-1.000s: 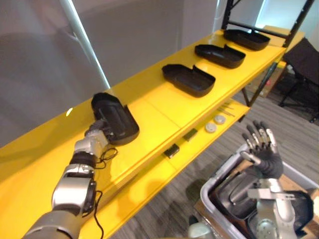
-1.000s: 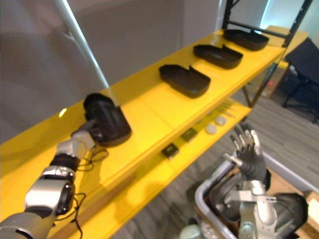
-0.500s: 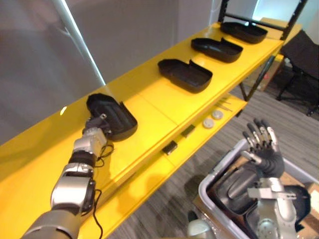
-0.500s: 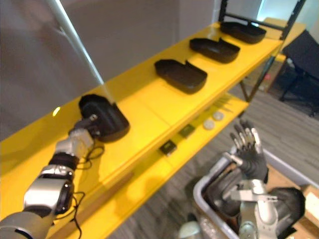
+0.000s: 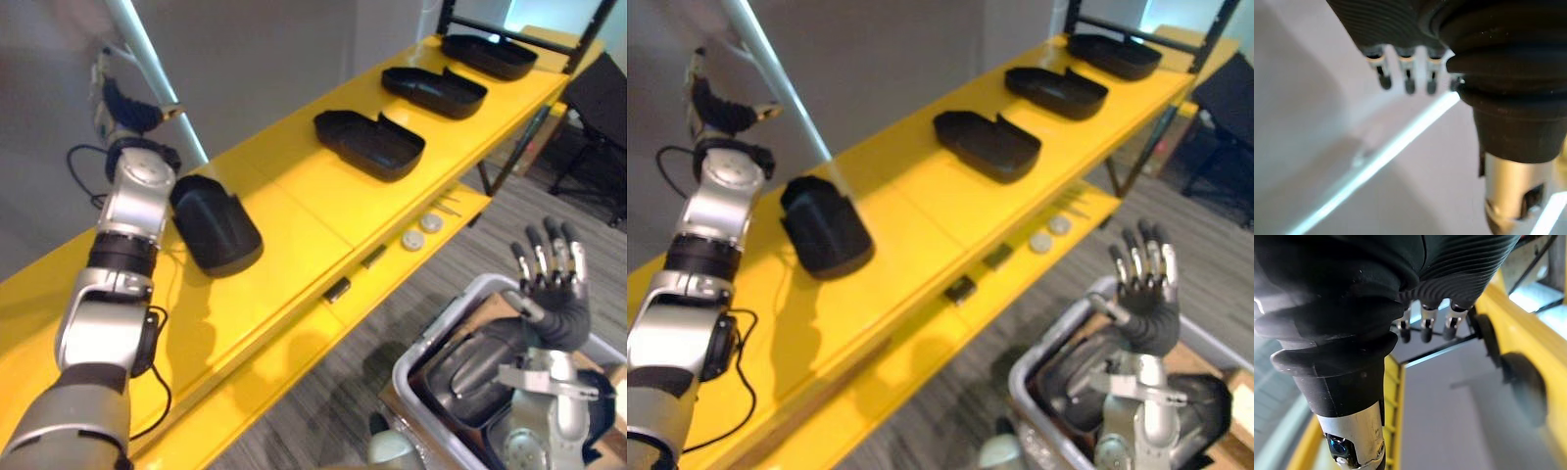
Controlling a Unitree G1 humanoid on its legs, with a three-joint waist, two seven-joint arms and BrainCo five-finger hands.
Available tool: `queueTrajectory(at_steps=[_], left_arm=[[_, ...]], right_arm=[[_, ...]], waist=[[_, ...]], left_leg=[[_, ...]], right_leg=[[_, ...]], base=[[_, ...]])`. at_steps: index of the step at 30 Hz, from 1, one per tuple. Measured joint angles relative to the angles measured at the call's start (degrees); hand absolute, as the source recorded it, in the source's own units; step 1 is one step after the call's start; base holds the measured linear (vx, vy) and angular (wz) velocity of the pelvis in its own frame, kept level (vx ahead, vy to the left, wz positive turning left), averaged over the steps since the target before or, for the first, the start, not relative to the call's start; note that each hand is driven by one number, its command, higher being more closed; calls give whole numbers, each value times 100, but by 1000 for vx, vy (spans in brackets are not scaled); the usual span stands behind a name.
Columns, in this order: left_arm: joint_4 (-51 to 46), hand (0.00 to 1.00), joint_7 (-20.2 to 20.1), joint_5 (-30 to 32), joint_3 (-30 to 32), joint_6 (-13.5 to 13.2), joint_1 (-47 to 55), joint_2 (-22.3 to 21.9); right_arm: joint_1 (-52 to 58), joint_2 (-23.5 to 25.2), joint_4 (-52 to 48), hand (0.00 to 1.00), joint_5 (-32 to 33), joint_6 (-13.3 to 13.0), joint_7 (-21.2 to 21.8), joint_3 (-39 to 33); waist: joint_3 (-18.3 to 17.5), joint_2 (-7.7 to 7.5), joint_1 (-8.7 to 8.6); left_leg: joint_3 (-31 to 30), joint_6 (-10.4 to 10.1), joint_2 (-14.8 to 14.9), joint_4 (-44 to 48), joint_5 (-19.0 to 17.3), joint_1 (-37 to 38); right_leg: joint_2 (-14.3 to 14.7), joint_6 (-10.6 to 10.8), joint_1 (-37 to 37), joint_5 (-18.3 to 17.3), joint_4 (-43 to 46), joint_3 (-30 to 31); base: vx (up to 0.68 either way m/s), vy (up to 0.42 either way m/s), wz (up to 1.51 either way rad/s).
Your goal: Walk over and take plastic housings, then place them on the shelf
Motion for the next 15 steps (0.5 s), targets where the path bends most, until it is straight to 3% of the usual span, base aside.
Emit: queueTrajectory(at_steps=[3, 4, 8, 10, 11, 12, 14, 15], left_arm=[[-1384, 0, -164, -498, 94, -156, 819, -251], [-2009, 0, -204, -630, 119, -164, 1207, -331], [-3446, 0, 32, -624, 995, -405, 2559, -930], [-3964, 0, 352, -573, 1585, -760, 3301, -1139], [-4467, 0, 612, -562, 2030, -1221, 3950, -1410], [-4684, 0, 712, -528, 2151, -1398, 4203, -1545], [-5325, 0, 1151, -143, 2323, -2114, 5102, -1994], [-5434, 0, 1259, -74, 2342, -2245, 5301, -2083]], right_arm=[[-23, 3, -1, 0, -6, 4, -141, 108], [-55, 8, -1, 0, -12, 7, -192, 147], [-199, 48, 0, 0, -27, 41, -438, 259], [-216, 91, 0, 0, -53, 75, -454, 253], [-212, 138, 0, 0, -186, 122, -531, 257], [-206, 159, 0, 0, -225, 151, -547, 258], [-171, 269, 14, 0, -426, 191, -648, 311], [-172, 295, 21, 0, -445, 192, -662, 355]], waist=[[-7, 12, 89], [-28, 45, 202], [-94, 117, 455], [-154, 135, 593], [-193, 130, 715], [-214, 125, 779], [-300, 40, 968], [-327, 9, 1012]], left_leg=[[-281, 20, -7, -4, 34, 23], [-349, 36, -23, -33, 72, 2], [-659, 44, -71, -218, 258, 2], [-753, 33, -71, -263, 305, -11], [-801, 24, -72, -276, 325, -16], [-834, 23, -74, -276, 332, -21], [-1041, 24, -94, -277, 354, -19], [-1078, 23, -98, -277, 357, -21]], right_leg=[[-33, 1, 201, -1, -41, -282], [-50, 2, 208, -2, -42, -381], [-89, 3, 340, -1, -95, -718], [-88, 4, 380, -1, -138, -841], [-87, 6, 395, 1, -158, -894], [-88, 8, 408, 2, -170, -923], [-97, 11, 551, 4, -245, -1120], [-99, 11, 582, 4, -272, -1169]], base=[[-59, -23, 39], [-70, -21, 43], [-69, -27, 41], [-45, -30, 27], [-16, -29, 19], [10, -29, 35], [15, -20, 41], [-3, -17, 28]])
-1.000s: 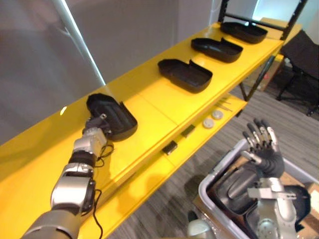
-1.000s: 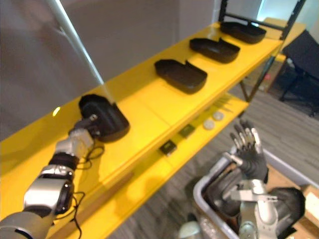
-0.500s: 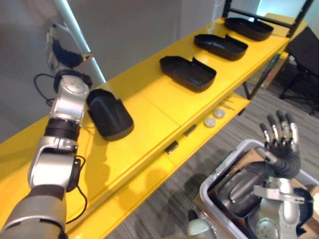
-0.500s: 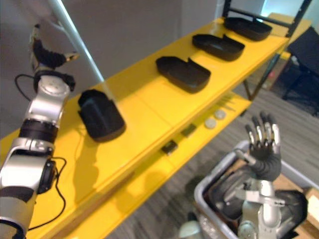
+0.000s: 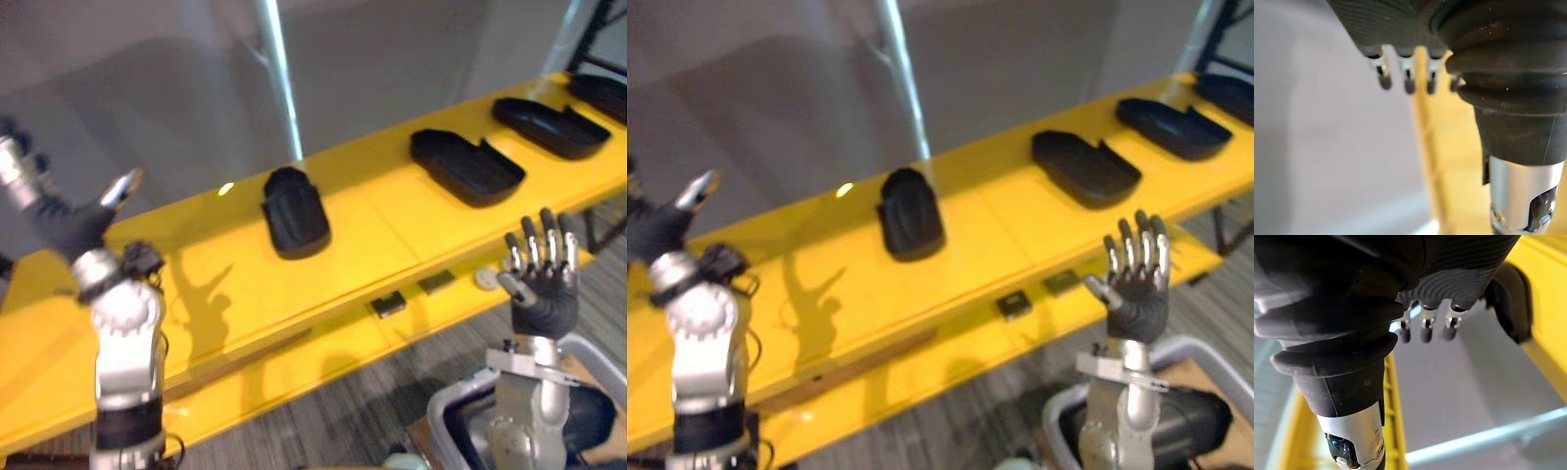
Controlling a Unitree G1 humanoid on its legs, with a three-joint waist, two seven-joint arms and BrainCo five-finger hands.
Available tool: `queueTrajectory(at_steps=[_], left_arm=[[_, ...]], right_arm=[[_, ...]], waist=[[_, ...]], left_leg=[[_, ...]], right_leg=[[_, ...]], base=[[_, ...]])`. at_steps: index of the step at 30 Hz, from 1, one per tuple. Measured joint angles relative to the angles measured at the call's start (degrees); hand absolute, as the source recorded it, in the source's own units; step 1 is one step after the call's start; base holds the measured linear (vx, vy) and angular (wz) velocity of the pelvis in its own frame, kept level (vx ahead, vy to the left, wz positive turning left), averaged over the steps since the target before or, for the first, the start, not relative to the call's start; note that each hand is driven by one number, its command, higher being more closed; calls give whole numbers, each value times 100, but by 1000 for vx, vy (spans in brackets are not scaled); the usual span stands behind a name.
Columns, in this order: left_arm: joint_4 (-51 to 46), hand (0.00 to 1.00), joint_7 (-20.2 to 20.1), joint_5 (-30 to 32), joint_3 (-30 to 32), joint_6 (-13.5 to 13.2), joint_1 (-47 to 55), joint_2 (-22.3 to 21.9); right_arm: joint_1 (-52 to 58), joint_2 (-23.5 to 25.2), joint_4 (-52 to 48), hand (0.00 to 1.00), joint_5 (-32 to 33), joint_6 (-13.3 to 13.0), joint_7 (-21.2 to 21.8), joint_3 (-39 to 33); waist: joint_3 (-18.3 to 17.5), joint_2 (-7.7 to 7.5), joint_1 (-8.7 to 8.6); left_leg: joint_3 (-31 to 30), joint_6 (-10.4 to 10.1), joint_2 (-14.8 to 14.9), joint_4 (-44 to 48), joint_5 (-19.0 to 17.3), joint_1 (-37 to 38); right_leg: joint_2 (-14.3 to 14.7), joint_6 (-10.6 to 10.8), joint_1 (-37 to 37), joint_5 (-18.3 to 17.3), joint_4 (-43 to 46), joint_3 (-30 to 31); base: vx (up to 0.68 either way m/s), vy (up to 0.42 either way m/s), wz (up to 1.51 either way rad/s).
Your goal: Walk over and take plastic housings, then place them on the shelf
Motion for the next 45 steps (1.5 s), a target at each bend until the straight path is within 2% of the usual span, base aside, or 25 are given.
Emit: queueTrajectory(at_steps=[1, 2, 10, 12, 14, 15, 17, 19, 20, 21, 24, 26, 28, 29, 30, 31, 32, 33, 34, 35, 37, 40, 42, 45], left_arm=[[-125, 0, 114, 59, 39, -166, 301, -127], [-182, 0, 400, 158, 480, -678, 1588, -1258], [-180, 0, 477, 167, 495, -667, 1604, -1260], [-151, 0, 639, 168, 515, -603, 1677, -1272], [43, 0, 795, 150, 728, -526, 1735, -1373], [265, 0, 893, 121, 997, -449, 1819, -1487], [747, 0, 1100, 223, 1317, -317, 1928, -1470], [1574, 0, 1404, 240, 1606, -176, 1911, -1474], [2216, 0, 1697, 251, 1648, -96, 1933, -1472], [2497, 0, 1841, 250, 1694, -88, 1932, -1470], [3289, 0, 2054, 247, 1802, -236, 1932, -1465], [3678, 0, 2052, 228, 1801, -441, 1933, -1465], [4073, 0, 1881, 117, 1798, -537, 1915, -1451], [4380, 0, 1613, -37, 1744, -626, 1917, -1423], [4755, 0, 1218, -221, 1655, -634, 1904, -1372], [4960, 0, 1007, -354, 1515, -630, 1901, -1322], [5401, 0, 526, -598, 1272, -619, 1906, -1222], [5741, 0, -63, -984, 1065, -559, 1886, -1214], [5917, 0, -329, -1143, 986, -518, 1860, -1234], [6233, 0, -844, -1456, 843, -396, 1826, -1256], [6662, 0, -1504, -1769, 657, -235, 1829, -1255], [7185, 0, -2148, -2218, 462, -97, 1812, -1241], [7396, 0, -2527, -2490, 278, -13, 1800, -1241], [7710, 0, -3318, -2857, -16, 252, 1803, -1198]], right_arm=[[-2, 38, 16, 0, -66, 10, -4, 77], [-54, 317, 474, 0, -257, 259, -249, 396], [-51, 370, 485, 0, -215, 259, -222, 287], [-48, 429, 485, 0, -171, 252, -222, 178], [-67, 436, 485, 0, -59, 207, -210, 41], [-126, 427, 485, 0, -36, 176, -201, -148], [-369, 406, 488, 0, 1, 157, -197, -340], [-811, 117, 646, 0, 101, 77, -199, -454], [-1193, -197, 997, 0, 101, 68, -197, -390], [-1410, -273, 1228, 0, 94, 68, -206, -306], [-2083, -256, 1725, 0, 62, 55, -223, 235], [-2427, -243, 1925, 0, 6, 55, -219, 559], [-2702, -212, 2092, 0, -141, 98, -210, 793], [-2843, -194, 2180, 0, -210, 129, -214, 957], [-2970, -171, 2318, 0, -316, 187, -231, 1127], [-3023, -170, 2391, 0, -379, 233, -245, 1222], [-3127, -171, 2570, 0, -537, 362, -297, 1429], [-3199, -166, 2732, 0, -677, 479, -411, 1626], [-3209, -155, 2785, 0, -747, 550, -488, 1703], [-3208, -119, 2893, 0, -898, 668, -670, 1822], [-3205, 6, 3046, 0, -1074, 851, -981, 1899], [-3157, 256, 3293, 0, -1305, 879, -1481, 1929], [-3102, 373, 3370, 0, -1430, 896, -1722, 1999], [-2964, 456, 3406, 0, -1610, 1113, -2015, 2120]], waist=[[-70, -37, 85], [-294, -546, 420], [-187, -564, 436], [-115, -609, 452], [-65, -640, 478], [-52, -646, 592], [-18, -672, 646], [13, -649, 683], [2, -541, 892], [14, -579, 1003], [28, -715, 1211], [18, -780, 1237], [-2, -817, 1266], [-10, -829, 1268], [-10, -828, 1265], [-11, -828, 1266], [-13, -823, 1270], [-21, -810, 1272], [-26, -801, 1275], [-43, -770, 1274], [-59, -733, 1279], [-40, -704, 1263], [-15, -665, 1193], [8, -640, 1190]], left_leg=[[-35, 0, -4, 0, 4, -23], [-286, -7, -13, -44, 78, -84], [-332, 1, -22, -41, 106, -94], [-508, 10, -47, -44, 115, -127], [-845, 11, -118, -46, 135, -247], [-975, 55, -157, -47, 164, -385], [-710, 100, -143, -45, 159, -549], [-353, 190, -48, -43, 274, -705], [-348, 163, -43, -48, 477, -780], [-456, 172, -90, -49, 484, -799], [-676, 198, -171, -48, 510, -791], [-804, 219, -226, -44, 526, -791], [-841, 223, -261, -19, 530, -782], [-844, 224, -280, -18, 532, -780], [-841, 225, -285, -18, 535, -778], [-830, 223, -284, -18, 536, -776], [-797, 217, -279, -19, 540, -768], [-774, 206, -275, -40, 547, -769], [-758, 203, -273, -47, 549, -770], [-741, 197, -258, -54, 552, -777], [-615, 155, -200, -58, 511, -785], [-450, 174, -168, -62, 489, -758], [-387, 167, -161, -62, 494, -746], [-241, 163, -149, -63, 497, -664]], right_leg=[[0, 0, 9, 0, -27, -34], [1, -15, 115, -19, -41, -299], [-24, -31, 61, -41, 122, -299], [-48, 1, 60, -102, 208, -352], [-107, 63, 78, -252, 367, -670], [-204, 118, 92, -322, 441, -1004], [-282, 157, 134, -343, 440, -1456], [-374, 192, 179, -364, 480, -1877], [-371, 198, 186, -369, 570, -1898], [-405, 197, 209, -368, 601, -1886], [-500, 196, 246, -368, 791, -1861], [-552, 194, 283, -367, 881, -1857], [-592, 193, 285, -367, 950, -1806], [-608, 192, 283, -366, 953, -1726], [-611, 192, 282, -366, 950, -1692], [-608, 184, 279, -372, 945, -1668], [-600, 173, 275, -378, 923, -1560], [-590, 153, 268, -390, 893, -1468], [-587, 147, 264, -393, 875, -1400], [-573, 137, 252, -400, 860, -1356], [-539, 133, 194, -402, 851, -1202], [-498, 81, 201, -444, 691, -1090], [-498, 92, 207, -488, 658, -1080], [-517, 151, 234, -579, 652, -991]], base=[[-3, -9, 14], [-2, -5, 7], [-4, 1, 3], [-38, -1, 30], [-49, -16, 88], [-38, 10, 106], [-34, 40, 127], [-5, 84, 128], [29, 94, 78], [43, 101, 67], [75, 86, 48], [74, 65, 36], [63, 46, 21], [46, 21, 4], [32, 10, -1], [0, -10, -8], [-24, -21, -13], [-24, -18, -14], [-54, -19, -12], [-53, -15, -11], [-79, -15, -30], [-71, -28, -32], [-71, -35, -22], [-26, -12, -16]])
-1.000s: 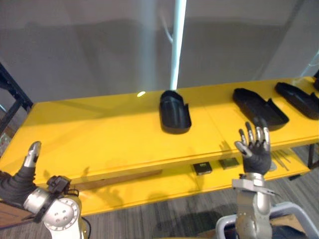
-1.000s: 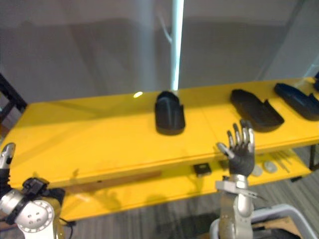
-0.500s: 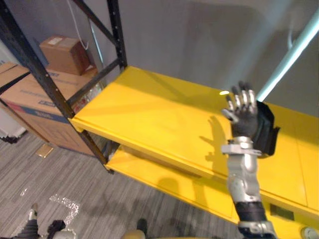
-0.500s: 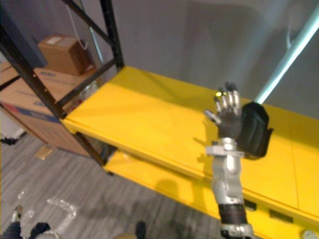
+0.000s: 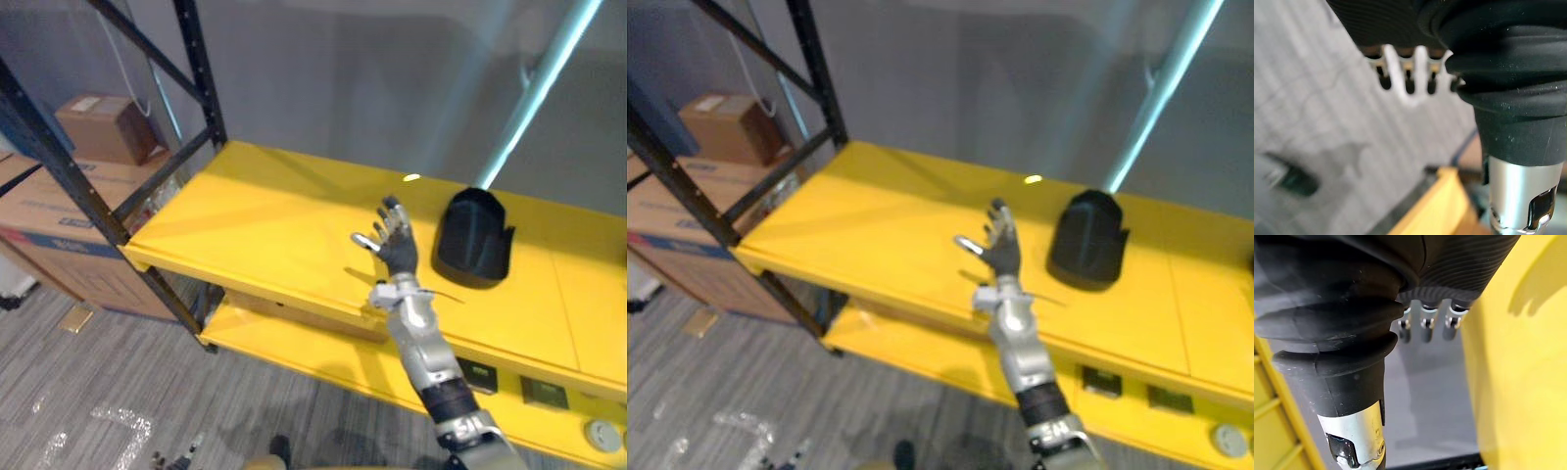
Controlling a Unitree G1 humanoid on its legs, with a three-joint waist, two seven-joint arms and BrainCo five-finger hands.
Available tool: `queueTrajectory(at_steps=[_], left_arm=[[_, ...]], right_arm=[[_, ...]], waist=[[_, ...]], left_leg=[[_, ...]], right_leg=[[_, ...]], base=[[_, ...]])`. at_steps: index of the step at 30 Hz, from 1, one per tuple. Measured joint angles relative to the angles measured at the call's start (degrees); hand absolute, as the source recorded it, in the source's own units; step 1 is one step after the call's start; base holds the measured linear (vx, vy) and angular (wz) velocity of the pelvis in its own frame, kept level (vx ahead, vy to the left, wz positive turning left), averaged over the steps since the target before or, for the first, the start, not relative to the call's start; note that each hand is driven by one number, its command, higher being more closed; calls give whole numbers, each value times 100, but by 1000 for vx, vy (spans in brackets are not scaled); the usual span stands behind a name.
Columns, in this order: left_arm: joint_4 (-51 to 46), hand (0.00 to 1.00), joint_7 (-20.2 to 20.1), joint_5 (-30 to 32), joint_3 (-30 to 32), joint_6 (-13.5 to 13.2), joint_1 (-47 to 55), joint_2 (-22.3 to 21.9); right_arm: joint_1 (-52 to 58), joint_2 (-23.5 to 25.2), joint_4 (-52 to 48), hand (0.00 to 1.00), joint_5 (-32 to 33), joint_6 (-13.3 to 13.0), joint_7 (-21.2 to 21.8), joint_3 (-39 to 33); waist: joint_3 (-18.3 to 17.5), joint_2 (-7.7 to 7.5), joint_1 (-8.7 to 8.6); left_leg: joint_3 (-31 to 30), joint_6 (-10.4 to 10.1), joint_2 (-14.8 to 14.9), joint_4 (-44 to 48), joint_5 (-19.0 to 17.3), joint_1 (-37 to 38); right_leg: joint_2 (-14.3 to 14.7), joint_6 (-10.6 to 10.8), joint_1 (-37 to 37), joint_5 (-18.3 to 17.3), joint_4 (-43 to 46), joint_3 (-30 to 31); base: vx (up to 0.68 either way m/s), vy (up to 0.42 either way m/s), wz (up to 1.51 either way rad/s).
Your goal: Walk over and take plastic housings, then place them on the shelf
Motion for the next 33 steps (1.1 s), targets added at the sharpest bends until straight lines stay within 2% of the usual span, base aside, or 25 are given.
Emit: queueTrajectory(at_steps=[1, 3, 5, 8, 12, 16, 21, 26, 33], left_arm=[[46, 0, -169, -118, -63, 41, 8, 2], [123, 0, -647, -407, -235, 47, 22, 106], [122, 0, -855, -414, -382, 46, 15, 183], [111, 0, -1081, -571, -623, 38, -9, 237], [99, 0, -1260, -620, -974, 44, -8, 417], [63, 0, -1286, -619, -1034, 43, -11, 409], [18, 0, -1335, -612, -1187, 86, -6, 396], [65, 0, -1488, -612, -1202, 248, 13, 387], [115, 0, -1529, -610, -1241, 261, 20, 392]], right_arm=[[32, 30, 22, 0, -123, 73, -125, 17], [93, 187, 356, 0, -392, 273, -638, 24], [93, 224, 487, 0, -573, 287, -846, 12], [89, 222, 505, 0, -745, 282, -872, -29], [-4, 222, 619, 0, -885, 243, -864, -41], [-178, 231, 814, 0, -886, 252, -875, -175], [-382, 217, 978, 0, -892, 252, -1012, -440], [-484, 133, 1091, 0, -1002, 239, -1122, -708], [-615, 34, 1097, 0, -1003, 244, -1355, -1092]], waist=[[2, 2, 0], [25, -9, -4], [72, 25, -7], [177, 109, -62], [220, 137, -137], [261, 180, -151], [349, 328, -182], [416, 450, -211], [420, 456, -232]], left_leg=[[13, 0, 5, 0, 0, 11], [51, -5, 15, -1, 2, 30], [61, -5, 6, -2, 1, 30], [63, -13, -61, -2, 0, -13], [24, 5, -117, 0, 37, 15], [-6, 3, -113, -4, 37, 102], [-49, -50, -93, -7, 74, 110], [-67, -57, -76, -7, 77, 173], [-82, -58, -82, -6, 77, 175]], right_leg=[[2, -23, 5, -17, 0, 7], [7, -17, 10, -49, 0, 23], [-6, -17, 6, -53, 0, 26], [-73, 20, -39, -61, 14, 25], [-117, 53, -29, -44, 27, 15], [-105, 32, 78, -57, 25, 6], [-92, 99, 120, -124, 27, -82], [-92, 159, 164, -205, 78, -118], [-93, 180, 177, -204, 99, -122]], base=[[-9, -6, -10], [9, -2, -5], [0, 0, 0], [32, 26, 3], [92, 23, 7], [29, -11, 4], [-35, -25, 3], [-18, -9, 0], [35, -2, 1]])
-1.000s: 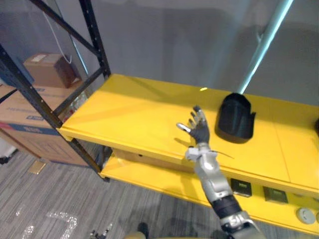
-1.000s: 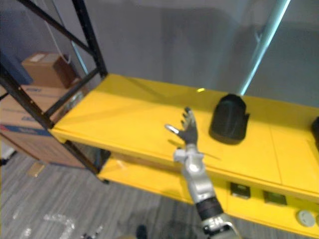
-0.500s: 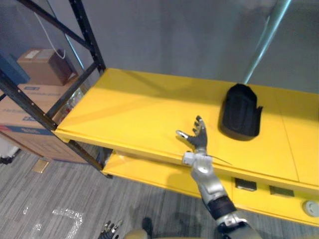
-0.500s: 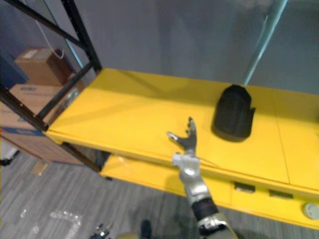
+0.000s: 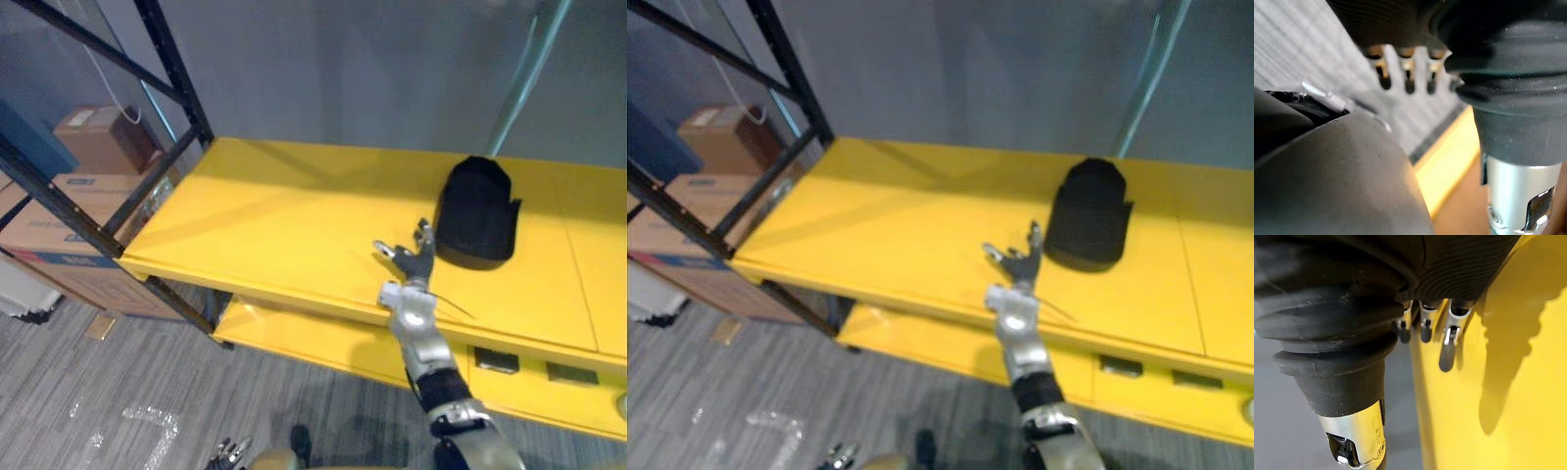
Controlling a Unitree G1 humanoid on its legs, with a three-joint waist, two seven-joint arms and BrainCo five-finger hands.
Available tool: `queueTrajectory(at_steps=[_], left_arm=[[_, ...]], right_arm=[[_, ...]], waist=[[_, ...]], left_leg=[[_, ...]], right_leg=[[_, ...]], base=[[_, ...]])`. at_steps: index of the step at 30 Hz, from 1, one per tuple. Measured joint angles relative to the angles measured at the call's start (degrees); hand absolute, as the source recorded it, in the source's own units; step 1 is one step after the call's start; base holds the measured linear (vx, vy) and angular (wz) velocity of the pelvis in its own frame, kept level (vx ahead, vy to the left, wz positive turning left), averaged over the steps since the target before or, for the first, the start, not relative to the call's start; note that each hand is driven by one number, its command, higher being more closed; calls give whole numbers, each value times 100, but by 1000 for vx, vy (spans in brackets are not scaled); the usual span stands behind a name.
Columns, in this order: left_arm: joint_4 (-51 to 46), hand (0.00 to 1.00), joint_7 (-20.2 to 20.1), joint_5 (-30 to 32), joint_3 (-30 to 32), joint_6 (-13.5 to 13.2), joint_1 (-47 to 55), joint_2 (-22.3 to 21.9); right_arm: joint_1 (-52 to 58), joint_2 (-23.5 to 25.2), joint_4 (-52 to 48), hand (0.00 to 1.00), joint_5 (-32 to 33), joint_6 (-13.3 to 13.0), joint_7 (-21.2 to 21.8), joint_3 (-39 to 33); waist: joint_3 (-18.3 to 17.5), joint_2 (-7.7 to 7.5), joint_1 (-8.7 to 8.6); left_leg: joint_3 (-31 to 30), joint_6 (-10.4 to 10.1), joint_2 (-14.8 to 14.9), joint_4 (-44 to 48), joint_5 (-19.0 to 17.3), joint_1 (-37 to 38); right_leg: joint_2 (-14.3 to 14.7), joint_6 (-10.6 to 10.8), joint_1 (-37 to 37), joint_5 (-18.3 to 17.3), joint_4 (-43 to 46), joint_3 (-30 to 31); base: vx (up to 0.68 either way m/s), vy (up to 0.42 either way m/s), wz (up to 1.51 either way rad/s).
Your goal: Walk over and take plastic housings, then place them on the shelf
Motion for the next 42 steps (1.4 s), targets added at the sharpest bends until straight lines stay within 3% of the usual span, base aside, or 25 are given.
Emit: queueTrajectory(at_steps=[7, 17, 20, 25, 30, 34, 38, 42], left_arm=[[2, 0, -72, 33, -162, -16, -6, -1], [4, 0, -173, 32, -169, -12, -6, 5], [4, 0, -172, 33, -170, -13, -6, 5], [4, 0, -165, 51, -163, -16, -6, 5], [-13, 0, -114, 110, -114, -15, -21, 19], [-22, 0, -47, 110, -52, -16, -30, 59], [-28, 0, 117, 109, -52, -21, -27, 154], [-20, 0, 211, 112, -50, -47, 23, 192]], right_arm=[[-49, -76, 15, 0, 1, 13, -19, -164], [-13, -144, 14, 0, -1, -97, 34, -258], [19, -146, 14, 0, -5, -168, 215, -256], [144, -192, 14, 0, 15, -429, 1107, -52], [278, -183, -538, 0, -22, -638, 1317, 272], [447, -209, -1572, 0, -682, -655, 658, 85], [755, -339, -2365, 0, -1295, -595, -380, -718], [1190, -570, -2475, 0, -1212, -344, -609, -1356]], waist=[[77, 115, -75], [83, 116, -84], [83, 116, -84], [83, 115, -88], [100, 84, -83], [95, -12, -78], [72, -149, -87], [44, -200, -153]], left_leg=[[25, -7, 17, -2, -4, 116], [34, -15, 18, -1, -10, 111], [36, -18, 20, -1, -12, 114], [43, -21, 23, -2, -14, 115], [42, -35, 24, -2, -28, 103], [44, -42, 17, -2, -39, 97], [52, -43, 18, -2, -39, 103], [125, -47, 30, -7, -41, 164]], right_leg=[[6, -2, 93, -7, -3, 15], [7, -1, 97, -7, -2, 28], [7, -1, 99, -7, -3, 30], [7, -1, 98, -7, -3, 43], [6, 1, 95, -7, -9, 42], [4, 4, 96, -4, -19, 42], [8, 1, 98, -1, -17, 51], [13, -3, 93, 1, 2, 154]], base=[[-16, -3, -2], [0, 0, 0], [0, 0, 0], [0, 0, 0], [0, 0, 0], [0, 0, 0], [0, 0, 0], [-1, 1, -9]])
